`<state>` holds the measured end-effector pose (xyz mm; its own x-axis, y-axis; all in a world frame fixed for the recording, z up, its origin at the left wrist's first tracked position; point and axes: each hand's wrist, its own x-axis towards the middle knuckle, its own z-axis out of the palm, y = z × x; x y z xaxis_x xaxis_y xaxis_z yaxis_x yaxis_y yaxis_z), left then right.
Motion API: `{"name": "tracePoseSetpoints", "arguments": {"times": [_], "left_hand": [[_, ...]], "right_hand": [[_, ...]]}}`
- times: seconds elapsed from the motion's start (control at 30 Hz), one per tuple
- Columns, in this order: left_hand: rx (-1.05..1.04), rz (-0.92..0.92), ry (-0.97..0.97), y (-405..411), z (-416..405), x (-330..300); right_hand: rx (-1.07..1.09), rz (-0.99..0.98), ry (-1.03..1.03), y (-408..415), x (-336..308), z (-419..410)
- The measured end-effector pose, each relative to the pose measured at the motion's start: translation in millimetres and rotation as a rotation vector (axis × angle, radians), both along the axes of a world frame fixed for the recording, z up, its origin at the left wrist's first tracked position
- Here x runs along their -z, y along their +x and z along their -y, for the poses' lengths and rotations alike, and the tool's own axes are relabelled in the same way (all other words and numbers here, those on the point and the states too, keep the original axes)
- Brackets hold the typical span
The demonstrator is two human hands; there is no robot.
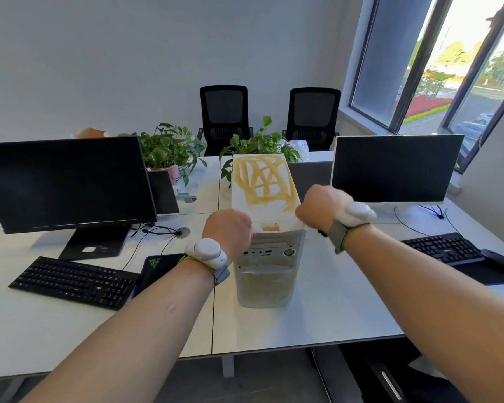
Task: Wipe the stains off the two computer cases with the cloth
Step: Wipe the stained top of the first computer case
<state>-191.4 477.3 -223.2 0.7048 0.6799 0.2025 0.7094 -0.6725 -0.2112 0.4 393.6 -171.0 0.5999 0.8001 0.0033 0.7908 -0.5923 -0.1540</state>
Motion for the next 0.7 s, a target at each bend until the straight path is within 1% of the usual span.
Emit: {"name": "tracePoseSetpoints", "arguments": {"times": [0.03,0.07,0.13,0.2,0.27,0.33,0.4,0.43,0.5,0.57,0.6,0.7], "left_hand": [[-0.002,-0.005,-0.002,1,0,-1],[-0.005,-0.011,0.001,2,-1,-2],[-0.009,-0.023,0.013,3,-1,-3],[-0.011,-0.022,-0.001,2,-2,-3],[-0.010,-0.025,-0.014,3,-4,-3],[-0.010,-0.029,-0.035,3,-6,-5],[0.005,-0.018,-0.050,1,-8,-9],[0.016,-0.012,-0.049,0,-9,-10],[0.027,-0.010,-0.053,-1,-10,-12],[0.020,-0.027,-0.068,0,-10,-13],[0.016,-0.034,-0.075,2,-10,-13],[0.013,-0.041,-0.081,4,-10,-13]], "right_hand": [[-0.004,-0.017,0.045,8,-1,-3],[-0.065,-0.043,0.065,10,0,-7],[-0.202,-0.086,0.016,5,8,-11],[-0.270,-0.063,-0.065,-3,22,-13],[-0.309,-0.040,-0.055,-11,30,-12],[-0.378,-0.081,-0.023,-14,30,-10],[-0.438,-0.118,-0.041,-14,24,-4],[-0.433,-0.142,-0.058,-11,20,-3],[-0.358,-0.188,-0.018,-3,8,-4],[-0.285,-0.161,0.072,5,3,-7],[-0.279,-0.134,0.074,7,4,-10],[-0.249,-0.082,-0.048,-2,22,-22]]}}
